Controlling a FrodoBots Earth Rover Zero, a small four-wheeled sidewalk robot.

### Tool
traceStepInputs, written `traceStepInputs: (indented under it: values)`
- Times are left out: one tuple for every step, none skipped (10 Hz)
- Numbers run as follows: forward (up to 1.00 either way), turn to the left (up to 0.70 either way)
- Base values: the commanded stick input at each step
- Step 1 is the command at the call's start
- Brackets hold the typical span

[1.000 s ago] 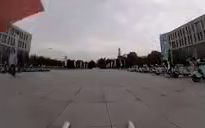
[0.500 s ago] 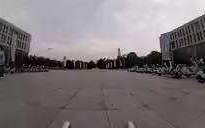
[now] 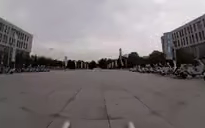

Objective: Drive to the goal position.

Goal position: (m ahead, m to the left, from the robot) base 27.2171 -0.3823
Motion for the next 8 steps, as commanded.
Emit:
traceStepInputs:
  values:
    - [0.60,0.00]
    - [0.60,0.00]
    - [0.60,0.00]
    - [0.60,0.00]
    - [0.60,0.00]
    - [0.60,0.00]
    - [0.60,0.00]
    - [0.60,0.00]
